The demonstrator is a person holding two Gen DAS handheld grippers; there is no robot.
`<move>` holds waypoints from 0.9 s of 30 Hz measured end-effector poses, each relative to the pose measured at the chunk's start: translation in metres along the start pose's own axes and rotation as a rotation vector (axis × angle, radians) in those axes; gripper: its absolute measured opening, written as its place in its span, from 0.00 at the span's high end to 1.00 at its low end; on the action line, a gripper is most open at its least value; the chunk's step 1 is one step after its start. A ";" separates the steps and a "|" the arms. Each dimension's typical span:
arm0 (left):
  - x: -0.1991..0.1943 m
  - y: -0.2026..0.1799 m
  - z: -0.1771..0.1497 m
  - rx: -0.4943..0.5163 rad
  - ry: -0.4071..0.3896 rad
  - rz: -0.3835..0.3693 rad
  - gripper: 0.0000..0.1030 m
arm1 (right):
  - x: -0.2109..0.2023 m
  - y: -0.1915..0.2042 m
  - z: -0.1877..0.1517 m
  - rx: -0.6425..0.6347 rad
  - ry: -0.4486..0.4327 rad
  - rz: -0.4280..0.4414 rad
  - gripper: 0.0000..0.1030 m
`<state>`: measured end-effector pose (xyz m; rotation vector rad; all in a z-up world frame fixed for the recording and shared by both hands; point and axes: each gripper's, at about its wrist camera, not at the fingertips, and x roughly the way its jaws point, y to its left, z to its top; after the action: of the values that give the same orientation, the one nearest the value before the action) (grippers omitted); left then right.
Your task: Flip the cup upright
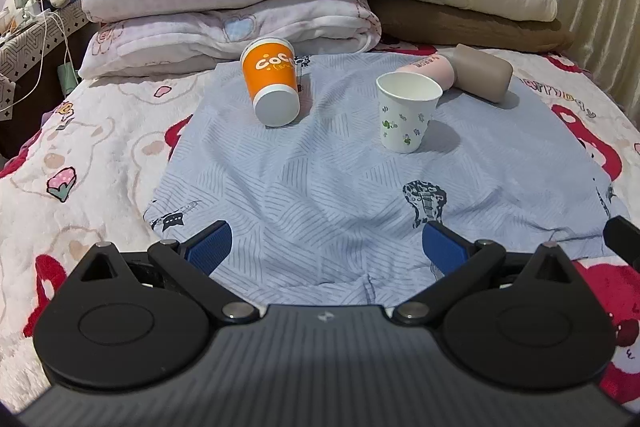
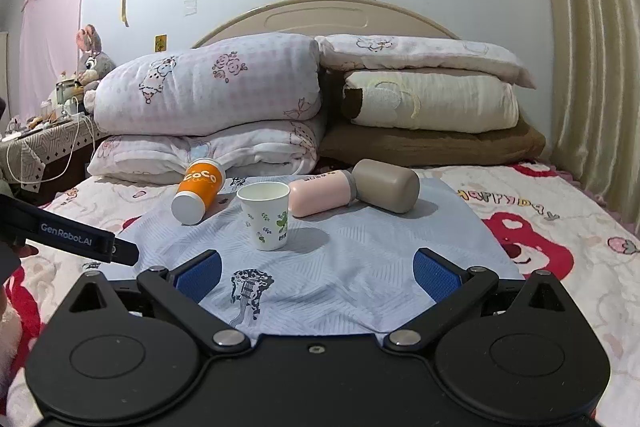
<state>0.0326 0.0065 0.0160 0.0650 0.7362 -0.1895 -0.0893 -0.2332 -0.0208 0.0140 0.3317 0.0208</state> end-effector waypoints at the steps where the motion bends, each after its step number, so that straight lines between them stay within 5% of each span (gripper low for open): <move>1: 0.000 0.000 0.000 0.002 0.002 -0.001 0.00 | 0.000 0.001 0.000 -0.008 -0.004 0.000 0.00; 27: 0.003 -0.004 -0.004 0.036 0.016 0.020 0.00 | 0.011 0.014 -0.003 -0.072 0.017 0.015 0.00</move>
<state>0.0315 0.0030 0.0106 0.1077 0.7478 -0.1835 -0.0800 -0.2190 -0.0265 -0.0554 0.3482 0.0480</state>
